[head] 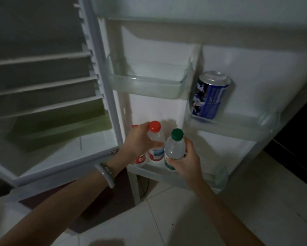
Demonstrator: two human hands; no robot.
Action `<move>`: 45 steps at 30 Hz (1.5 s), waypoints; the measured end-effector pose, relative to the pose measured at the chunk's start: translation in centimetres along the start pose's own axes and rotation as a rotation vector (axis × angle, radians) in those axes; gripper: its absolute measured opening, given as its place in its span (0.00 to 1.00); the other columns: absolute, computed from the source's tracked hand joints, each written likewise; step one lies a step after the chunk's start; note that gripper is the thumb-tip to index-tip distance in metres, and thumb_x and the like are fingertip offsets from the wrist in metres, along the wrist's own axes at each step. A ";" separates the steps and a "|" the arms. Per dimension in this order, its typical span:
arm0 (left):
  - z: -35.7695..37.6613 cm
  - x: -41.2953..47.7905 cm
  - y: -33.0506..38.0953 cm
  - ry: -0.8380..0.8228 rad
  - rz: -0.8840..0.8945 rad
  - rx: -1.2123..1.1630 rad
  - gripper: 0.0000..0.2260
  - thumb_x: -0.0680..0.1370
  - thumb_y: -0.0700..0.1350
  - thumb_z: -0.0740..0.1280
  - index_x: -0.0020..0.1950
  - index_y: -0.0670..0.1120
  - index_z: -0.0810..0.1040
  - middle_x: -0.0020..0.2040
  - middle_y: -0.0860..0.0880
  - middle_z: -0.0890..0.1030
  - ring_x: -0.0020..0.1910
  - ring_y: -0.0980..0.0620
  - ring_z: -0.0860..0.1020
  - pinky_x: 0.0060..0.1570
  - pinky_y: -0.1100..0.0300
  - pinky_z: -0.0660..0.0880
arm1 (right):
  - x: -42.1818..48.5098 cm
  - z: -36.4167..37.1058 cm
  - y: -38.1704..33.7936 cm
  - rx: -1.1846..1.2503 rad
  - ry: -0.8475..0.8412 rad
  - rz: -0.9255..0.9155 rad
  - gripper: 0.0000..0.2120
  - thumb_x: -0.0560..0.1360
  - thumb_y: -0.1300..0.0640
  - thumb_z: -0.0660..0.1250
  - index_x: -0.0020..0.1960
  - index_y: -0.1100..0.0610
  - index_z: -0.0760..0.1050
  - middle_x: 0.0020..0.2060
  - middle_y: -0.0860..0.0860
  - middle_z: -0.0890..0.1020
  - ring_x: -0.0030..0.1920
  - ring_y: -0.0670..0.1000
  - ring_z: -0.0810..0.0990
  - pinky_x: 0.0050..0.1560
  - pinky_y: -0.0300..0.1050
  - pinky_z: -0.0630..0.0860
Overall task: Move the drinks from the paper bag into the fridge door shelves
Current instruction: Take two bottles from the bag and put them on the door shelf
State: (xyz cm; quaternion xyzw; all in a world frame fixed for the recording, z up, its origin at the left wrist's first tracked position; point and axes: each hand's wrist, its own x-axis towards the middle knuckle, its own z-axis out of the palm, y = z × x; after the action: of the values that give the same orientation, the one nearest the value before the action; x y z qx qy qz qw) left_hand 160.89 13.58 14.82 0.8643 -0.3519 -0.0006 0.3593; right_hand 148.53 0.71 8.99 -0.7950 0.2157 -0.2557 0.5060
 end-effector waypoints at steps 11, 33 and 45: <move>6.5 1.4 -4.0 -0.045 -0.070 0.037 0.19 0.68 0.55 0.72 0.53 0.49 0.75 0.46 0.52 0.82 0.45 0.53 0.79 0.46 0.57 0.77 | 2.6 3.1 5.5 -0.129 0.077 -0.054 0.34 0.58 0.56 0.80 0.60 0.59 0.70 0.52 0.54 0.76 0.54 0.56 0.76 0.54 0.54 0.76; 5.9 -8.6 -5.7 0.041 0.075 0.280 0.35 0.71 0.52 0.69 0.71 0.35 0.62 0.67 0.36 0.71 0.66 0.40 0.70 0.63 0.46 0.69 | -3.2 2.8 2.6 -0.221 0.111 -0.323 0.31 0.66 0.59 0.75 0.65 0.64 0.67 0.60 0.62 0.73 0.62 0.53 0.68 0.62 0.48 0.70; 0.5 -28.9 -14.5 -0.025 -0.515 0.525 0.32 0.75 0.56 0.62 0.74 0.40 0.59 0.73 0.42 0.64 0.71 0.44 0.63 0.67 0.52 0.63 | -12.9 17.5 1.7 -0.272 -0.773 -0.667 0.23 0.67 0.59 0.74 0.59 0.58 0.71 0.53 0.59 0.76 0.55 0.57 0.75 0.53 0.54 0.76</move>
State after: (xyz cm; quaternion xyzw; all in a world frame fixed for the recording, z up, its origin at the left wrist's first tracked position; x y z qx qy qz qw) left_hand 147.80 38.01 -1.81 0.9873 -0.1152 -0.0112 0.1088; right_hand 149.28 19.95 -1.29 -0.9153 -0.2201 -0.0606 0.3319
